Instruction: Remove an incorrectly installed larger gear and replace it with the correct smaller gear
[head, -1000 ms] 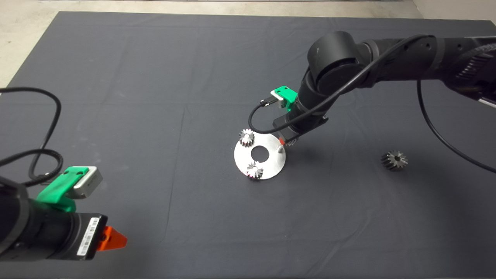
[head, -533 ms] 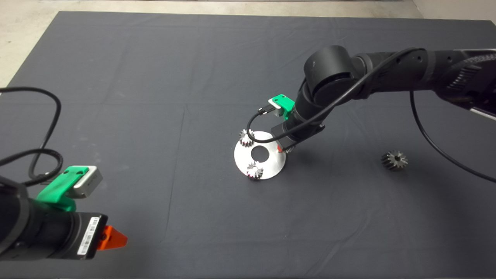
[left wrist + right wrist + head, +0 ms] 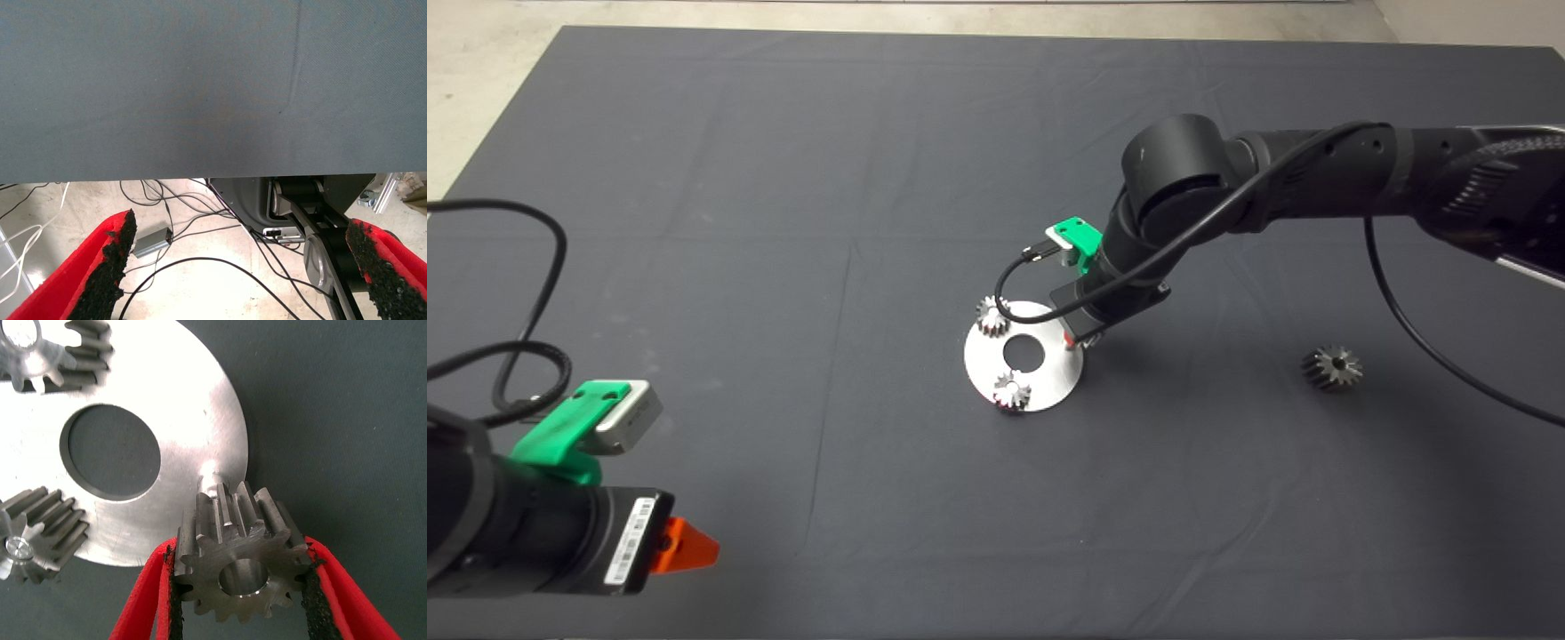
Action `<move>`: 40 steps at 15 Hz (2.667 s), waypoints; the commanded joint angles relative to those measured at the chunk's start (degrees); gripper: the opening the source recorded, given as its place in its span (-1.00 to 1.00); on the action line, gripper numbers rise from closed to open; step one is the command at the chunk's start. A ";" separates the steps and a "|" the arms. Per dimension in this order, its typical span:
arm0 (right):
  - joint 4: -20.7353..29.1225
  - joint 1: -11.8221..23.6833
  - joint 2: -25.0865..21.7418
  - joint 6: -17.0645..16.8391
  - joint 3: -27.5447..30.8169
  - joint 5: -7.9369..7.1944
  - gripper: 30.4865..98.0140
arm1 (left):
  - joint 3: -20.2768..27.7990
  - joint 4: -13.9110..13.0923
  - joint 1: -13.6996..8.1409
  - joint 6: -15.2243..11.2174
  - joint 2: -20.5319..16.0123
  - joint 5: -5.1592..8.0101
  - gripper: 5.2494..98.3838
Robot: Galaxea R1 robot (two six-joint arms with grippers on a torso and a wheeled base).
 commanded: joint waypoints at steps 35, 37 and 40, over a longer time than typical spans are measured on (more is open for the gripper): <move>-3.33 1.25 0.64 0.48 -2.99 -1.77 -0.85 | 1.07 2.97 1.02 -0.48 -0.05 2.86 0.59; -3.33 1.34 0.81 0.57 -2.76 -1.77 -0.85 | 1.07 2.97 1.02 -0.53 -0.05 2.86 0.59; -3.33 1.34 0.85 0.66 -2.76 -1.77 -0.85 | 1.07 2.97 1.02 -0.53 -0.05 2.86 0.59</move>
